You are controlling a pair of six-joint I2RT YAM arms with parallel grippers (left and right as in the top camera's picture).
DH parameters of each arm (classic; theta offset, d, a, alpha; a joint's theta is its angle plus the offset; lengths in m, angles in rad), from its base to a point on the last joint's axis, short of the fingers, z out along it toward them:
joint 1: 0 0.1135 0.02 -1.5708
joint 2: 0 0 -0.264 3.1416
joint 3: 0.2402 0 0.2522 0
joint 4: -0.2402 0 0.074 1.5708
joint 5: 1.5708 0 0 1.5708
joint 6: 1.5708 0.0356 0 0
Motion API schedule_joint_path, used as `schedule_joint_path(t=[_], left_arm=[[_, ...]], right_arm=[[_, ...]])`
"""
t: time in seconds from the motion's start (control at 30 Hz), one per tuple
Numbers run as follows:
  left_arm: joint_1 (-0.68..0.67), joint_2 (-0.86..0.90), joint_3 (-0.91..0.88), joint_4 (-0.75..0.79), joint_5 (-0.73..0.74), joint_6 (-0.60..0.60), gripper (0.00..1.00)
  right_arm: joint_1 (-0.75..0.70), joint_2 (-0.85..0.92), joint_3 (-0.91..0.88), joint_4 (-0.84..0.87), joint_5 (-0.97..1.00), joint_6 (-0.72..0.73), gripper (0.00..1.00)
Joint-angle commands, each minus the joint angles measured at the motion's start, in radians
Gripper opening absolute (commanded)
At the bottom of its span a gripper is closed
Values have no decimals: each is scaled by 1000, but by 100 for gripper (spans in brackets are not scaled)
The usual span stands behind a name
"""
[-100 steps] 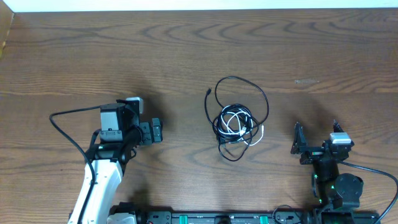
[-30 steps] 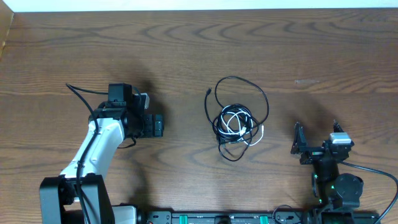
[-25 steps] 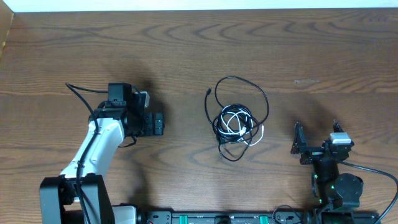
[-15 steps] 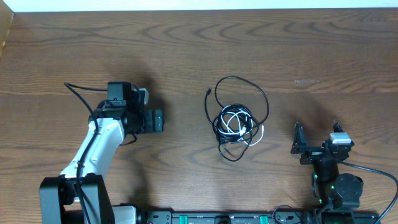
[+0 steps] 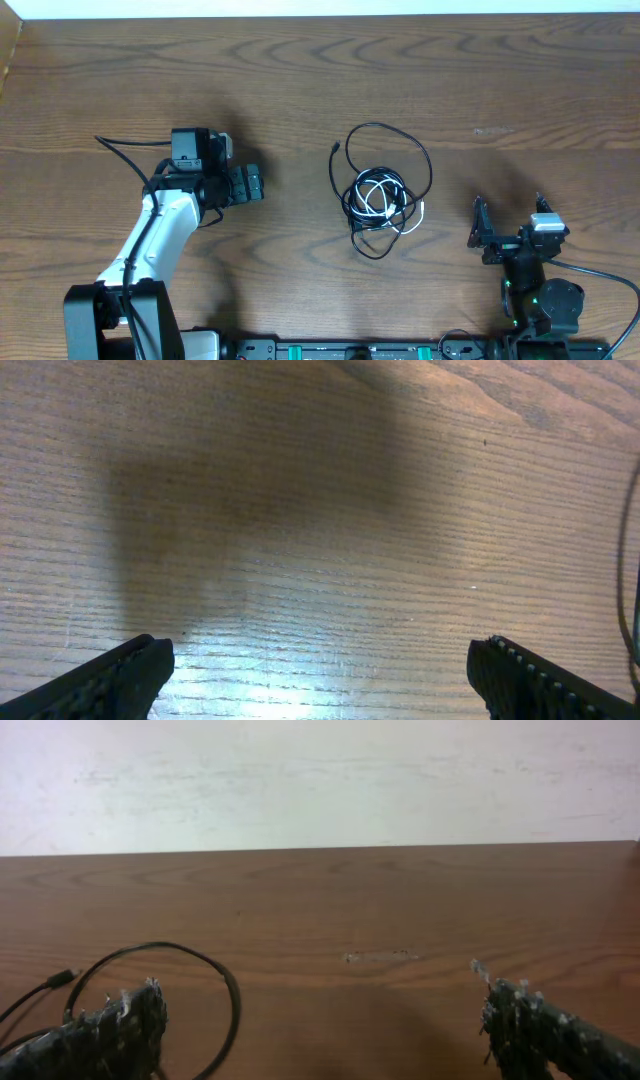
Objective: Untangle cables
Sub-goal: 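Raise the left gripper and move it forward toward the cable bundle, then position the open left gripper above the tangled black and white cables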
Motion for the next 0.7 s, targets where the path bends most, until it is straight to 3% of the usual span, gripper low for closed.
schedule_joint_path(t=[0.0, 0.13, 0.2, 0.23, 0.37, 0.5, 0.67], left_arm=[[-3, 7, 20, 22, 12, -9, 99], [-3, 7, 20, 70, 49, 5, 99], [-4, 7, 20, 80, 195, 192, 99], [-4, 7, 20, 80, 217, 225, 99], [-23, 7, 25, 71, 219, 253, 99], [-140, 7, 79, -32, 215, 394, 99], [-289, 7, 97, -19, 122, 422, 99]], right_arm=[[-2, -6, -2, -4, 4, 13, 99], [-2, -6, -2, -4, 4, 13, 99], [-2, -6, -2, -4, 4, 13, 99], [-2, -6, -2, -3, 4, 13, 99], [-2, -6, -2, -3, 4, 13, 99], [-2, -6, -2, -4, 4, 13, 99], [-2, -6, -2, -3, 4, 13, 99]])
